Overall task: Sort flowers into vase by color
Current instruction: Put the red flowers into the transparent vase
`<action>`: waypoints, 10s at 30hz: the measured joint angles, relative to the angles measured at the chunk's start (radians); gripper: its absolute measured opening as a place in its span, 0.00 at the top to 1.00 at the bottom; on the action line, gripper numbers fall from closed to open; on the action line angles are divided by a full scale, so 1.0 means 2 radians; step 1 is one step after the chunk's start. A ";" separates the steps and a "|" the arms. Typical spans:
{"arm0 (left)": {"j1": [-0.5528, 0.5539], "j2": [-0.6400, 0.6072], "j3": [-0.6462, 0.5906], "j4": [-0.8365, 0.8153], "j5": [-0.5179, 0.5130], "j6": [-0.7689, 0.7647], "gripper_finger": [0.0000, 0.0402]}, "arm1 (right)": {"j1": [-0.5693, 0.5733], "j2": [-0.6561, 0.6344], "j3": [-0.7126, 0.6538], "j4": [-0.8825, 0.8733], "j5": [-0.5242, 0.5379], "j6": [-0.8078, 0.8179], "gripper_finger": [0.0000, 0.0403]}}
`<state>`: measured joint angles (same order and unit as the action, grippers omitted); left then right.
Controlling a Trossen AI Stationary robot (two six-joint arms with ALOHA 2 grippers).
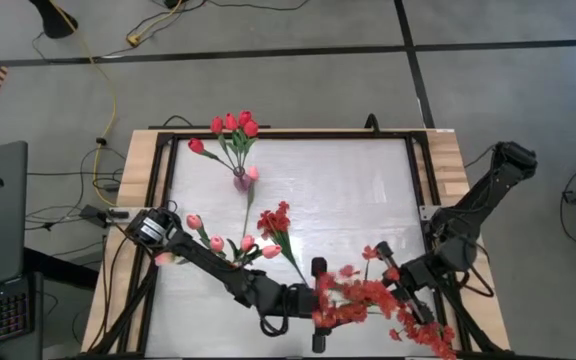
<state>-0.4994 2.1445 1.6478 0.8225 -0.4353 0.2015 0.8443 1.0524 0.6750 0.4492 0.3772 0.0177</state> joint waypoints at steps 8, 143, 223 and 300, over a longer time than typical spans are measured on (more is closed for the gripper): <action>0.002 0.000 0.000 0.005 -0.002 0.002 0.40 | -0.016 0.000 0.000 -0.004 -0.020 0.000 0.93; -0.097 0.304 0.336 0.020 -0.112 -0.131 0.98 | 0.191 -0.008 0.118 -0.232 0.192 0.202 0.31; 0.030 0.303 0.351 0.025 0.028 -0.065 0.98 | 0.174 -0.010 0.118 -0.251 0.192 0.183 0.31; 0.049 0.303 0.354 -0.020 0.046 -0.108 0.98 | 0.168 -0.010 0.118 -0.250 0.192 0.161 0.31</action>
<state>-0.4011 2.7499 2.3562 0.7830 -0.3439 -0.0138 1.1809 1.0328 0.9112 -0.0517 0.7605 0.3393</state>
